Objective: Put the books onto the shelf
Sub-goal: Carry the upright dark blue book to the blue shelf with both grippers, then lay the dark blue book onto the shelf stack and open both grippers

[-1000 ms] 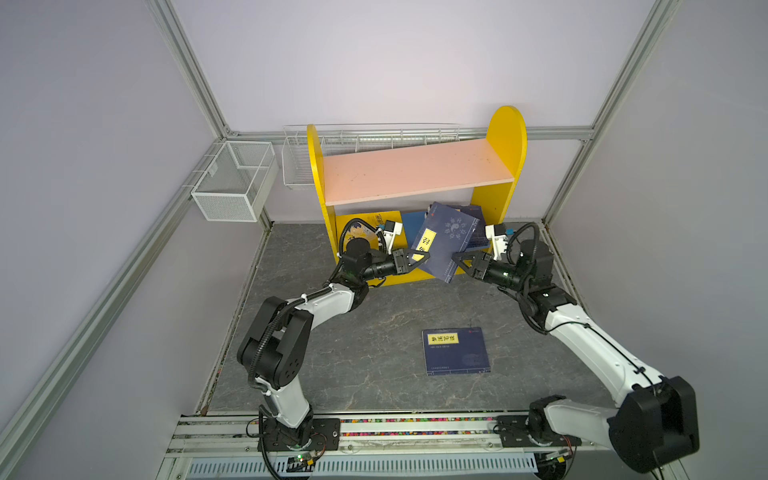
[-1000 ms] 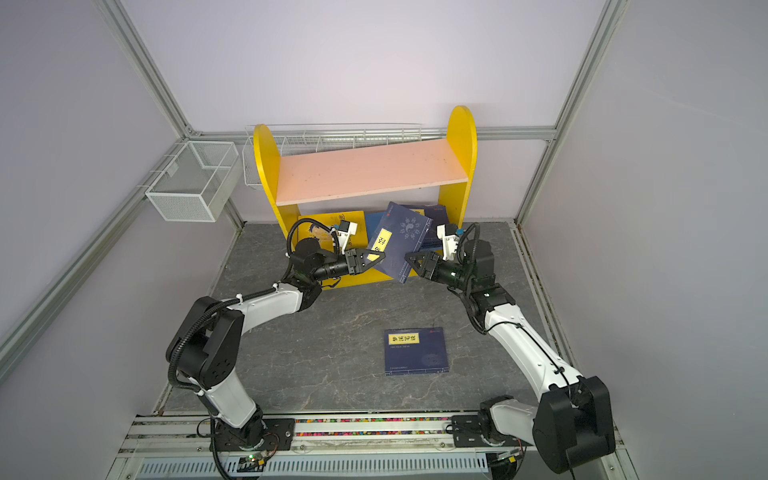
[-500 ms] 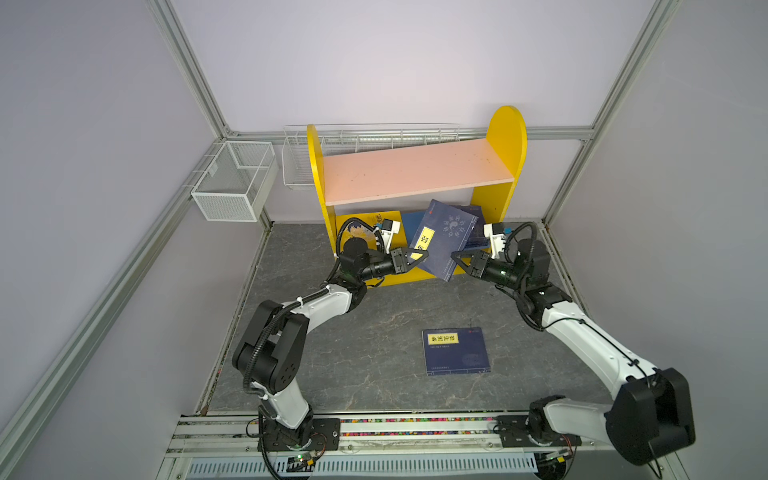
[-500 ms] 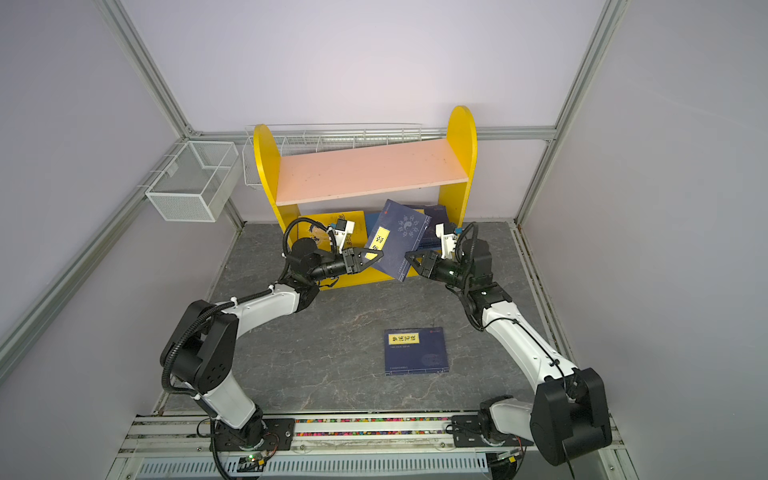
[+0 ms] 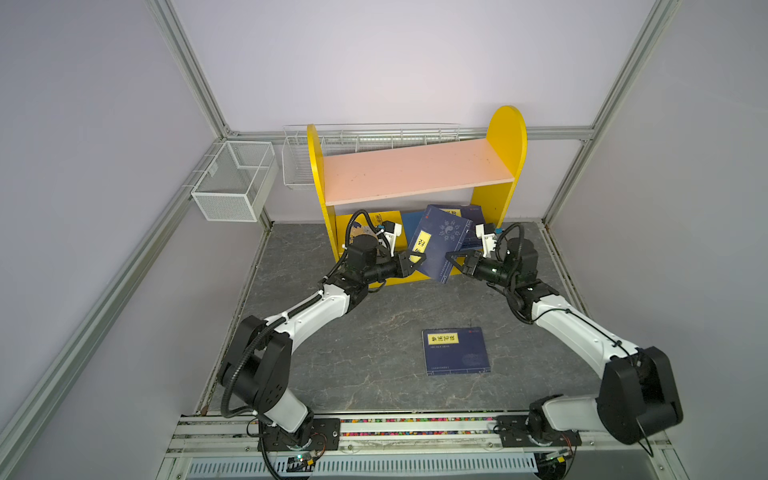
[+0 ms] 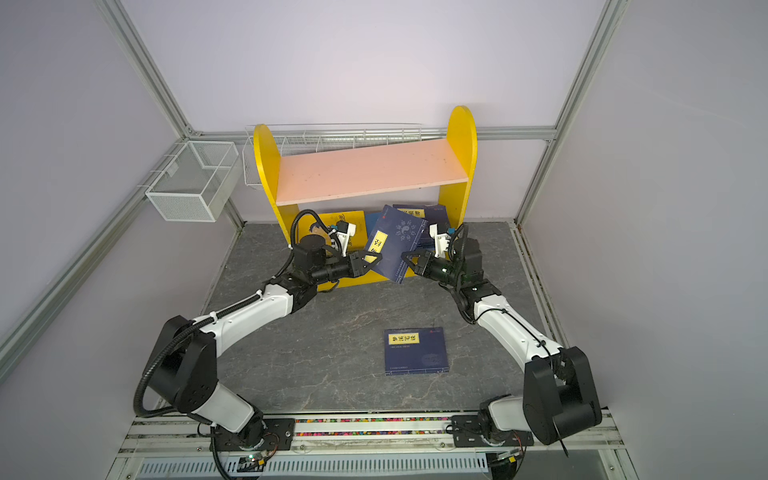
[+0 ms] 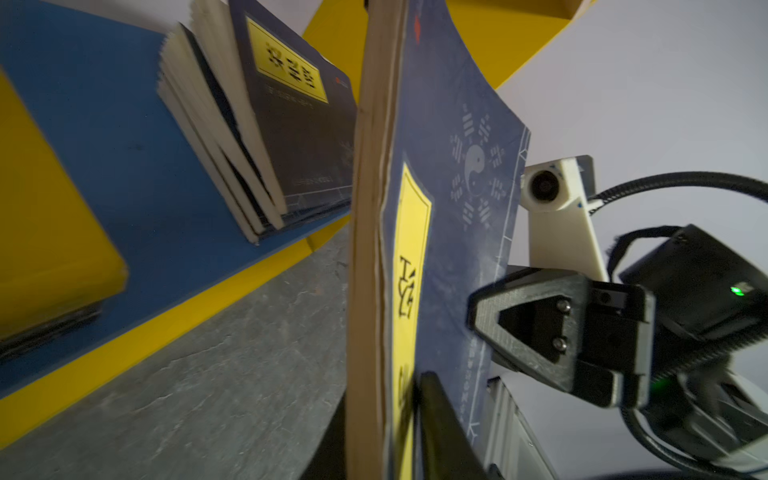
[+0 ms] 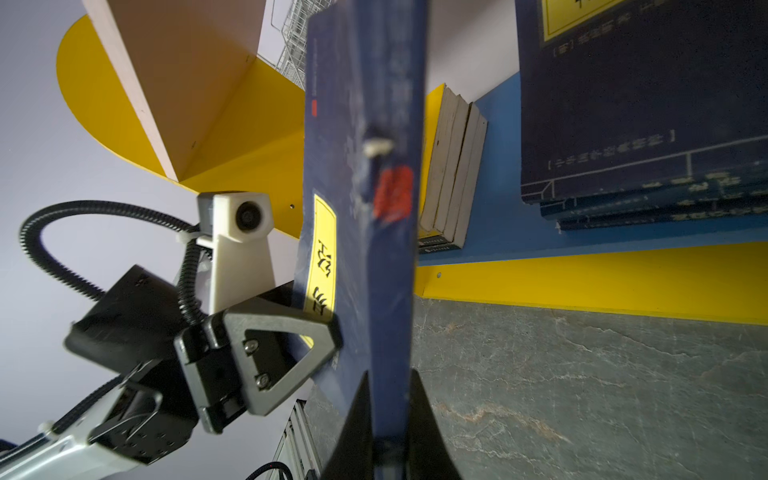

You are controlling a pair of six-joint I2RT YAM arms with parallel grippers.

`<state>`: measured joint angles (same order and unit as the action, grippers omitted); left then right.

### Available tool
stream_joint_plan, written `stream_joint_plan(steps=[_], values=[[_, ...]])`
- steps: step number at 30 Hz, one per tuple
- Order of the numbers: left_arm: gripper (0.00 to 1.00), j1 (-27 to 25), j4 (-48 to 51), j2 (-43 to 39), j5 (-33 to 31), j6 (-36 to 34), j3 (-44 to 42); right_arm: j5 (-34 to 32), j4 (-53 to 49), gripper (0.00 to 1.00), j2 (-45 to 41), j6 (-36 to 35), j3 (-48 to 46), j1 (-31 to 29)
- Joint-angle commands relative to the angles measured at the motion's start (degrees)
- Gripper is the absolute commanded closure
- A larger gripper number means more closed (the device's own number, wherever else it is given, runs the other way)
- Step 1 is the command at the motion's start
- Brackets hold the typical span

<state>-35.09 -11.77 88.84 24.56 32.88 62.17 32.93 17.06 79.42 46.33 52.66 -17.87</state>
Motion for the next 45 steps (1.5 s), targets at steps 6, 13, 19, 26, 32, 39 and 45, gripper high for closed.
stream_joint_plan(steps=[6,13,19,26,32,39,45], values=[[0.31,-1.47,10.52,-13.65,-41.71,-5.18,-8.72,-8.02,10.26,0.92,4.94,6.37,5.44,3.81],[0.22,-1.36,12.82,-17.20,-45.36,-5.72,-10.47,-9.82,21.76,0.92,11.37,15.78,7.42,5.16],[0.22,-1.30,13.45,-17.00,-45.04,-6.14,-10.57,-15.35,21.42,0.92,12.64,17.91,8.86,4.37],[0.22,-1.30,13.88,-17.08,-44.77,-7.13,-10.66,-25.86,14.58,0.89,8.50,17.85,6.75,1.81],[0.22,-1.30,14.01,-17.07,-43.68,-6.95,-11.19,-30.74,18.92,0.85,10.17,23.28,6.56,0.38],[0.21,-1.30,14.53,-18.53,-43.73,-7.11,-12.20,-34.64,24.51,0.84,15.25,32.69,8.14,-1.25],[0.21,-1.03,15.20,-19.40,-44.07,-7.45,-12.86,-38.08,22.96,0.79,16.95,34.97,9.80,-2.85]])
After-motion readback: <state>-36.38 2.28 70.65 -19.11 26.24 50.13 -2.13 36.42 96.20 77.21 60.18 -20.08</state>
